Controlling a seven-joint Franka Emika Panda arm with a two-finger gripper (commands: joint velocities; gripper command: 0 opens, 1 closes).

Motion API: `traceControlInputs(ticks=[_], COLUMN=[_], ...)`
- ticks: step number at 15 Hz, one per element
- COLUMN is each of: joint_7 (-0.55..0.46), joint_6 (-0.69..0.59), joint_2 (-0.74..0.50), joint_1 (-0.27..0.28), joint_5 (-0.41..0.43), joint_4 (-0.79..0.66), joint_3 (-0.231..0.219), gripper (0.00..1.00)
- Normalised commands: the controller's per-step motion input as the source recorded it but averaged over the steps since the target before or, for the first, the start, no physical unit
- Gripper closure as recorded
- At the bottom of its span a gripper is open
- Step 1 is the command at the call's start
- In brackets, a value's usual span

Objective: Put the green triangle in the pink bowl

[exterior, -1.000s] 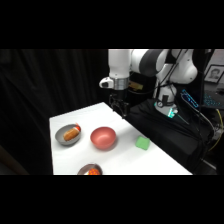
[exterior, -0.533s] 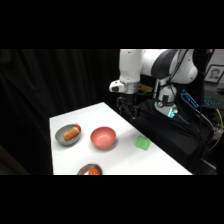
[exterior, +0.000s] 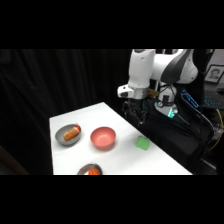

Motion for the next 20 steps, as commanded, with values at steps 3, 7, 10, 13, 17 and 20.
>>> traceControlInputs(ticks=[3,7,10,13,17,20], joint_7=[-0.13,-0.1,-0.11,-0.01,0.03,0.05], joint_6=[0.32,0.31,0.32,0.32,0.29,0.27], joint_2=[-0.07,-0.01,0.07,0.16,0.22,0.21], joint_1=[0.054,0.045,0.042,-0.007,0.004,0.043], joint_5=[-0.086,-0.118,-0.128,-0.25,-0.197,-0.119], joint_4=[-0.21,-0.18,-0.14,-0.06,0.0,0.0], joint_3=[0.059,0.058,0.046,0.04,0.024,0.012], gripper=[0.0,0.0,0.0,0.0,0.0,0.0])
